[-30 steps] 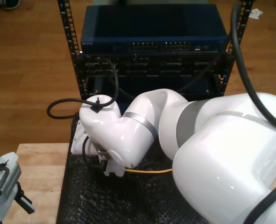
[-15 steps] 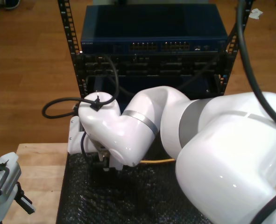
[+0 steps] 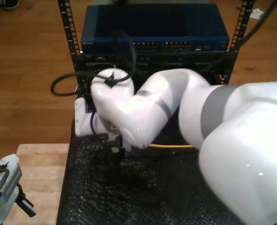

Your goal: Grab the cable and plug it in

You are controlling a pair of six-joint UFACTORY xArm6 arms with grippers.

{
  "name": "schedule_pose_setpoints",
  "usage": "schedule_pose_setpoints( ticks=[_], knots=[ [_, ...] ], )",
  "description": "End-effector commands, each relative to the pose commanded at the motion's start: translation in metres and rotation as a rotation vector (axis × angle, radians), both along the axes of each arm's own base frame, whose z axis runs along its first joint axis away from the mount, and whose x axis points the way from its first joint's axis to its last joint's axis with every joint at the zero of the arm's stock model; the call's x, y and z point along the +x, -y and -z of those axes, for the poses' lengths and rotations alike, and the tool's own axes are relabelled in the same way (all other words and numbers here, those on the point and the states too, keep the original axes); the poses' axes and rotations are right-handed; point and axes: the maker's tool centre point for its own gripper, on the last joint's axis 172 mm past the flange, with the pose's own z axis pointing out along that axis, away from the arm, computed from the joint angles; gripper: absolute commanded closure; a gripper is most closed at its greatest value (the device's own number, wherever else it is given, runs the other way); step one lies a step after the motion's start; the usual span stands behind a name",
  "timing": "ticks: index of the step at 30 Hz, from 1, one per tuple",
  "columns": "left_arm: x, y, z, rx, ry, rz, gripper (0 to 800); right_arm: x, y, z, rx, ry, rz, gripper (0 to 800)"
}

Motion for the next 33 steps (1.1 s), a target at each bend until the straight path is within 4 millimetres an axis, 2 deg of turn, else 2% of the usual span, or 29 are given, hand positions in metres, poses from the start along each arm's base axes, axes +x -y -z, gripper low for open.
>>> schedule_pose_setpoints(
  ticks=[6, 10, 16, 19, 25, 33],
  knots=[
    [0.0, 0.0, 0.0, 0.001, 0.001, 0.0, 0, -0.008, 0.002, -0.016, 0.076, -0.129, -0.01, 796],
    [0.001, 0.0, 0.0, 0.0, 0.001, -0.002, 0, -0.012, 0.0, -0.037, 0.102, -0.17, -0.026, 796],
    [0.007, 0.009, -0.003, -0.033, 0.018, -0.021, 0, -0.018, 0.012, -0.068, 0.113, -0.167, -0.074, 796],
    [0.013, 0.015, -0.006, -0.051, 0.032, -0.032, 0, -0.024, 0.013, -0.083, 0.174, -0.194, -0.094, 796],
    [0.032, 0.028, -0.018, -0.101, 0.083, -0.064, 0, -0.042, 0.033, -0.119, 0.286, -0.27, -0.092, 791],
    [0.064, 0.049, -0.041, -0.157, 0.159, -0.063, 0, -0.056, 0.064, -0.143, 0.307, -0.245, -0.058, 790]
  ],
)
